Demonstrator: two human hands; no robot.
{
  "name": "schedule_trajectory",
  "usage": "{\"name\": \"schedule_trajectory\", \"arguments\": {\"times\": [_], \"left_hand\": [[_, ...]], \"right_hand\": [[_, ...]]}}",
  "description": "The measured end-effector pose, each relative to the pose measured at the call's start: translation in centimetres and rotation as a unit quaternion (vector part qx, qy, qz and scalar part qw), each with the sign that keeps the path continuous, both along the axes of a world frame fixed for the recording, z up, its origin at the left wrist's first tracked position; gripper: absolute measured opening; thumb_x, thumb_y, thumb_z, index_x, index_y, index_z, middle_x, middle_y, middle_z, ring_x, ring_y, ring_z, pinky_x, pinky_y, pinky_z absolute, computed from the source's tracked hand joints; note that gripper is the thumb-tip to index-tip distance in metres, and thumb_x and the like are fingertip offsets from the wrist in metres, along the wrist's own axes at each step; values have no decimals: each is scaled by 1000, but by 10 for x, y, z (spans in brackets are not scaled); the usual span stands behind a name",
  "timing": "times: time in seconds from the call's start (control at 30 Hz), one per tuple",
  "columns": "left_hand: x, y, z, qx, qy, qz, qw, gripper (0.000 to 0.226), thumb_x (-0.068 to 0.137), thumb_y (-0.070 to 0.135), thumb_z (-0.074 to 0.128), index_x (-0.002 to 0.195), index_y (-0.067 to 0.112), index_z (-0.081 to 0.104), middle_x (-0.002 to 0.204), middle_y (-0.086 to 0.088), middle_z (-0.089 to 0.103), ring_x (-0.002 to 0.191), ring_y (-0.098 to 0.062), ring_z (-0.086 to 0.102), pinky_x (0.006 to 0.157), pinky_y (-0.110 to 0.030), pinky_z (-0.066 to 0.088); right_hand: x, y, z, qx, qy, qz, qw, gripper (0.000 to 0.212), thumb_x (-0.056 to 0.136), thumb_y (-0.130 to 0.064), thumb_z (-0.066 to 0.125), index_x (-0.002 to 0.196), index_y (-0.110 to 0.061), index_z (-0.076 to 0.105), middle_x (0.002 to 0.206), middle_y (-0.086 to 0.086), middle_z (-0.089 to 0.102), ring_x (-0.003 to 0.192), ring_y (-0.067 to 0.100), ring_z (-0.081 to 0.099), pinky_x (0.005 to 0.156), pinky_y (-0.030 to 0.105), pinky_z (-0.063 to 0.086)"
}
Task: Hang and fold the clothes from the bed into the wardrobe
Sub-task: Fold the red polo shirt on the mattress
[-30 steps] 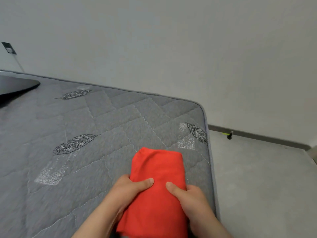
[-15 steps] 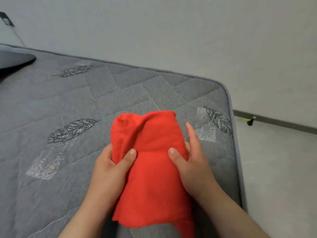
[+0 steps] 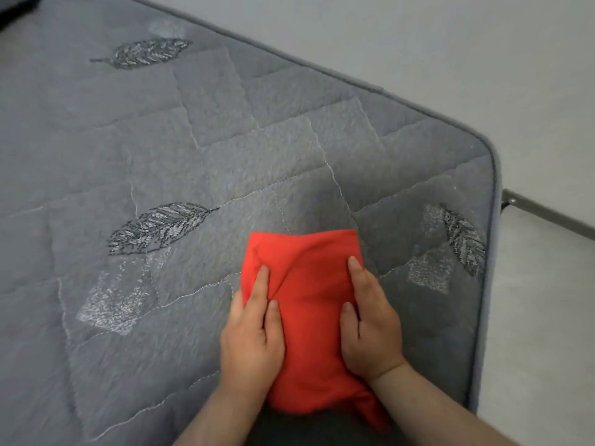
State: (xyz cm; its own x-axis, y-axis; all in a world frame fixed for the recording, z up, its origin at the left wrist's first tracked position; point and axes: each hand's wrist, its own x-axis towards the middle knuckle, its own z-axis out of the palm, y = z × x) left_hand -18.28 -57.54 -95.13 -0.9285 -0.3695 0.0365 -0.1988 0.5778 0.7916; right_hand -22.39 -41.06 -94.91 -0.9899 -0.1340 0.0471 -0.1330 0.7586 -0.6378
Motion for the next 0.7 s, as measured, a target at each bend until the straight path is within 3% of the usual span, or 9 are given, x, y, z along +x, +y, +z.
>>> {"name": "schedule_trajectory", "arguments": {"times": [0.13,0.27,0.43,0.7], "left_hand": [[-2,0,2,-10,-41,-4,999,54,89,34,37,141,24,34,127,-27,57,103,-23,45,83,-32,37],[0,3,4,-47,-76,-18,996,65,82,34,40,143,13,29,134,-28,53,112,-27,41,84,-36,38],[1,9,6,-48,-91,18,995,64,81,30,39,143,16,29,131,-26,55,112,-27,46,89,-35,41],[-5,15,15,-73,-144,34,986,64,83,35,36,145,24,22,125,-23,56,96,-43,64,73,-45,57]], "right_hand": [[-2,-4,5,24,-33,-6,999,67,80,-29,39,146,-28,27,143,11,49,116,18,47,80,37,54],[-4,-4,11,31,-82,19,996,70,78,-30,41,146,-25,28,138,16,49,101,31,62,65,40,57],[-6,-2,17,47,-100,48,993,72,76,-32,42,146,-22,29,132,19,49,93,38,65,61,41,56],[-11,0,28,64,-146,108,981,75,74,-31,42,146,-16,28,130,23,47,81,41,65,57,41,54]]}}
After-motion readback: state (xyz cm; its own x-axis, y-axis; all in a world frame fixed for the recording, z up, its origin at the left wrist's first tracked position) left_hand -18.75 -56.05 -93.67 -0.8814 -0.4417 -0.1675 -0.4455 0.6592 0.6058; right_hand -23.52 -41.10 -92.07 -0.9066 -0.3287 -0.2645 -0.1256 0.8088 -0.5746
